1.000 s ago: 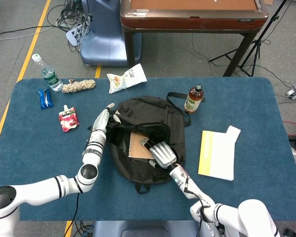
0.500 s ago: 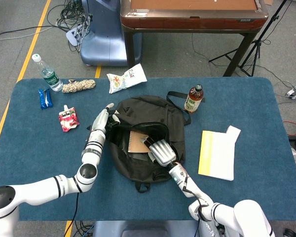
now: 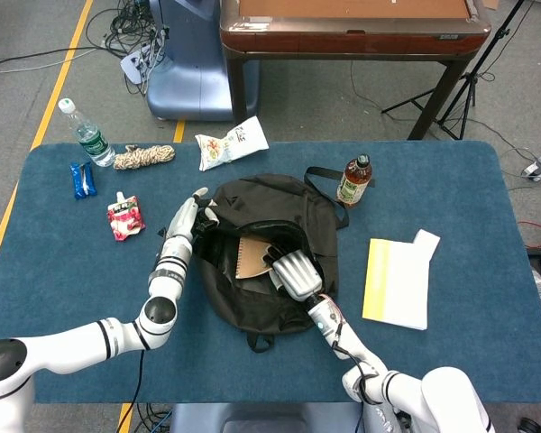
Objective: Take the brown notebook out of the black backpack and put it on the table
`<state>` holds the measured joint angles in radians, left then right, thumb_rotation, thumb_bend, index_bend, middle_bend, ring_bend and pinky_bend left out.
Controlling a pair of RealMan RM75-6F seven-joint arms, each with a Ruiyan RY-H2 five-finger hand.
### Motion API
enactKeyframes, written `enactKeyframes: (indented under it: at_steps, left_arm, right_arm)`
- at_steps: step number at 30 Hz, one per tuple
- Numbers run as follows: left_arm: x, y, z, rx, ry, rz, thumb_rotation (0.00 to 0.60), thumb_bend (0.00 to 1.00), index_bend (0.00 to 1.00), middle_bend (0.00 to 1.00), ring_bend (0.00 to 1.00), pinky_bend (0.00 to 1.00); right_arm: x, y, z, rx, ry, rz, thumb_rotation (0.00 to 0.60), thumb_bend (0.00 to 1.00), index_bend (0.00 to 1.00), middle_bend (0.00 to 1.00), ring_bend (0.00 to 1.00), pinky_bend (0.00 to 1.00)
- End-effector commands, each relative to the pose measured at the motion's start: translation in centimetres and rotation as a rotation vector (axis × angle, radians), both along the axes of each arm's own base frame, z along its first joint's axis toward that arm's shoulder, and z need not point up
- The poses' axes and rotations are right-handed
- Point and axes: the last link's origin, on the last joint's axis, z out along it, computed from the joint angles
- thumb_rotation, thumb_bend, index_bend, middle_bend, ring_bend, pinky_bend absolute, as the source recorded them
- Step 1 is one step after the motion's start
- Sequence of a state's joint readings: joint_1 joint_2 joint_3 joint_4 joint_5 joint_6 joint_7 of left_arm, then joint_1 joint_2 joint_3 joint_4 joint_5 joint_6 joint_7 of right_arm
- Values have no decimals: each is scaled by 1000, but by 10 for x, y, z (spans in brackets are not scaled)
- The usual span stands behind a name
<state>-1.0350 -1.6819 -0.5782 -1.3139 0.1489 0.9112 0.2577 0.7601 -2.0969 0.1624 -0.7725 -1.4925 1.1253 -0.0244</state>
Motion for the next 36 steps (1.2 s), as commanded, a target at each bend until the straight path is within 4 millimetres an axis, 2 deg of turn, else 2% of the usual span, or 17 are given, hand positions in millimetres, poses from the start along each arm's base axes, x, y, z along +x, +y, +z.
enactKeyframes:
  at_steps: [1, 10, 20, 31, 36]
  left_arm:
    - [0, 1, 0, 1, -3, 2, 600, 740, 550, 61, 0, 42]
    - [0, 3, 4, 4, -24, 12, 600, 723, 544, 61, 0, 44]
    - [2, 1, 6, -4, -30, 7, 600, 705, 536, 61, 0, 45]
    - [1, -1, 9, 2, -26, -3, 597, 684, 525, 61, 0, 46]
    - [0, -7, 13, -2, -39, -38, 513, 605, 434, 61, 0, 46]
  right_arm:
    - [1, 0, 1, -13, -16, 3, 600, 683, 650, 346, 231, 197]
    - [-2, 6, 14, -21, -105, 19, 600, 697, 801, 425, 300, 221]
    - [6, 22, 50, -46, -259, 105, 600, 698, 849, 501, 380, 283]
    - [13, 48, 112, -47, -405, 177, 600, 698, 864, 529, 415, 347]
    - [13, 57, 153, -49, -456, 164, 600, 698, 864, 526, 418, 351]
